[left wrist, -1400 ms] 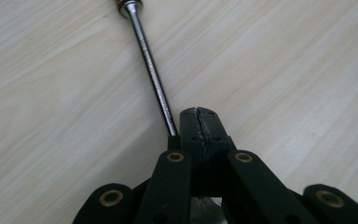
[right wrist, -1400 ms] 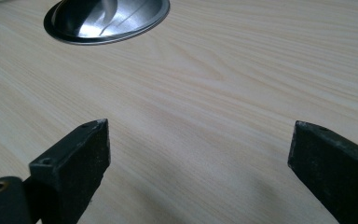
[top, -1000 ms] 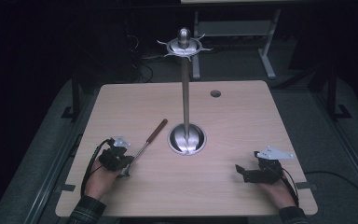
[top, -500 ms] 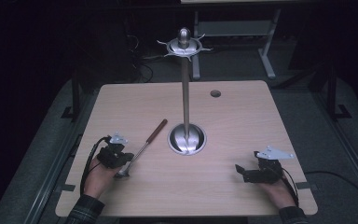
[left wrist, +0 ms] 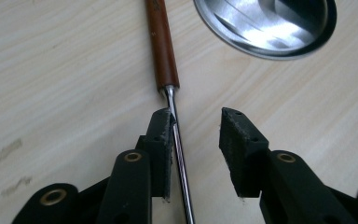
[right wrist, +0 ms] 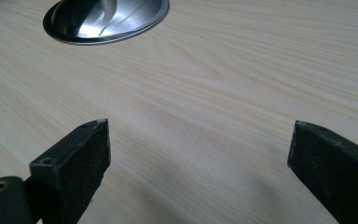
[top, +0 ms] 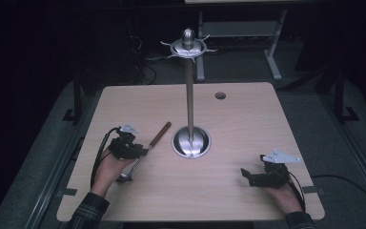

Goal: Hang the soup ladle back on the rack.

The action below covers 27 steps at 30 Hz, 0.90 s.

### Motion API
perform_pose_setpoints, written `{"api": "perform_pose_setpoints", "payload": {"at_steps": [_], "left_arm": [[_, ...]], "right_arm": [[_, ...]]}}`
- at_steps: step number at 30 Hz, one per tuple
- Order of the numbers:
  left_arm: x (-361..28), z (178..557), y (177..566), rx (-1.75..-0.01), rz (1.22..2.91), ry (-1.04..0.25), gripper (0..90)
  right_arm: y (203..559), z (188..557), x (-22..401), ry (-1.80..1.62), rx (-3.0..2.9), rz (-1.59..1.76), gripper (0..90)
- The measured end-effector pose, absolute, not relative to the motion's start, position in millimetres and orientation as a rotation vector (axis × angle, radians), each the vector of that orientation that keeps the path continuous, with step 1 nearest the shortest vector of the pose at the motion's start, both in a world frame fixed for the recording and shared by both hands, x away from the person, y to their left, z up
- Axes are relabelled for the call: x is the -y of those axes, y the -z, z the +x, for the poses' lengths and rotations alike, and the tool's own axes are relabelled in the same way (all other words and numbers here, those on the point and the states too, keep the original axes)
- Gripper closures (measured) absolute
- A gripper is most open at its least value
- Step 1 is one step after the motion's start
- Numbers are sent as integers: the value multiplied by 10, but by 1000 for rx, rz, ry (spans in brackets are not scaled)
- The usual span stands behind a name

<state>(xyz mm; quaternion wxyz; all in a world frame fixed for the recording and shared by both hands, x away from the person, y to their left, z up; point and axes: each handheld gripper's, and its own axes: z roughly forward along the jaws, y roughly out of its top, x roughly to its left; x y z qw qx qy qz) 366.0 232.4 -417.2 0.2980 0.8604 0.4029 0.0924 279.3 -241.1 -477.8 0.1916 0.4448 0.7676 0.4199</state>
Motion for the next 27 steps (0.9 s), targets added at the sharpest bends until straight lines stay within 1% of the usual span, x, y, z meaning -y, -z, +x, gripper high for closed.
{"api": "perform_pose_setpoints", "payload": {"at_steps": [3, 6, 7, 9, 15, 22, 27], "left_arm": [[-2224, 3795, 4154, -1063, 2298, -218, 614], [-2167, 3861, 4153, -1057, 2301, -221, 610], [-2115, 3929, 4144, -1056, 2336, -222, 609], [-2065, 3991, 4154, -1063, 2325, -211, 606], [-1951, 4178, 4208, -1081, 2380, -207, 603], [-1870, 4302, 4316, -1120, 2441, -225, 608], [-1868, 4323, 4366, -1132, 2478, -217, 640]], "right_arm": [[4780, 2788, 2421, -1179, -2156, 1243, 51], [4780, 2789, 2423, -1180, -2156, 1244, 51], [4780, 2788, 2419, -1178, -2158, 1248, 51], [4780, 2789, 2418, -1179, -2159, 1249, 50], [4780, 2790, 2419, -1179, -2160, 1249, 51], [4781, 2792, 2425, -1182, -2158, 1246, 51], [4781, 2792, 2426, -1183, -2156, 1247, 50]]}}
